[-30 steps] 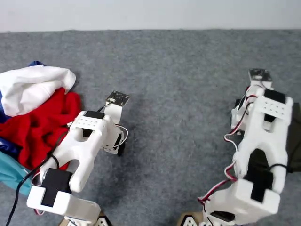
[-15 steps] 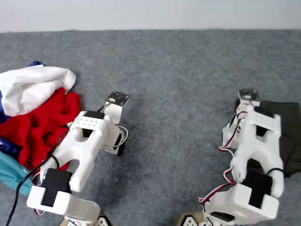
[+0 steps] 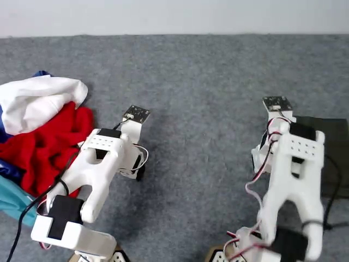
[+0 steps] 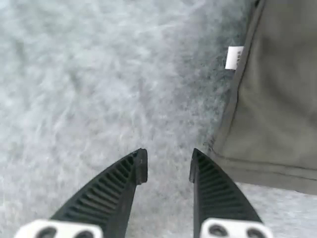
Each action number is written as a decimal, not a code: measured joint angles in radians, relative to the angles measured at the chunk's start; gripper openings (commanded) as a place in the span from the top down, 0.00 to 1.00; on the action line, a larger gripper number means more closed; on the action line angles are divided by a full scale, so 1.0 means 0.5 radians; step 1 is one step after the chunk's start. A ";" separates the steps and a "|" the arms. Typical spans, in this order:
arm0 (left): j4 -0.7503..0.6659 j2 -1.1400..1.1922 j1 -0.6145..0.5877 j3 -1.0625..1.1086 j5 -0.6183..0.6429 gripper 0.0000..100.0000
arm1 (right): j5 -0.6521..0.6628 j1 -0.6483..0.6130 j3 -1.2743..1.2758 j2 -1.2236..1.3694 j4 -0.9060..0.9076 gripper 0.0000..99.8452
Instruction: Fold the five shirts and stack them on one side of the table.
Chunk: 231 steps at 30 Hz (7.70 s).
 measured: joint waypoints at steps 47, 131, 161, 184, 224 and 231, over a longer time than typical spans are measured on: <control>0.460 0.252 -1.654 -1.792 0.408 0.71 | 0.160 0.000 0.245 -0.856 0.215 0.85; 1.188 0.215 0.601 -1.461 -0.512 0.98 | 0.071 0.153 0.463 -0.856 -0.018 0.85; 1.326 0.875 -0.267 -2.185 -0.141 0.85 | 0.071 0.153 0.463 -0.856 -0.018 0.85; 1.338 0.500 0.485 -1.430 -0.374 0.85 | 0.064 0.153 0.476 -0.856 -0.018 0.85; 1.338 0.918 1.025 -1.476 -0.374 0.86 | 0.064 0.153 0.509 -0.856 -0.018 0.85; 1.338 0.918 0.730 -1.476 -0.374 0.86 | 0.064 0.153 0.509 -0.856 -0.018 0.85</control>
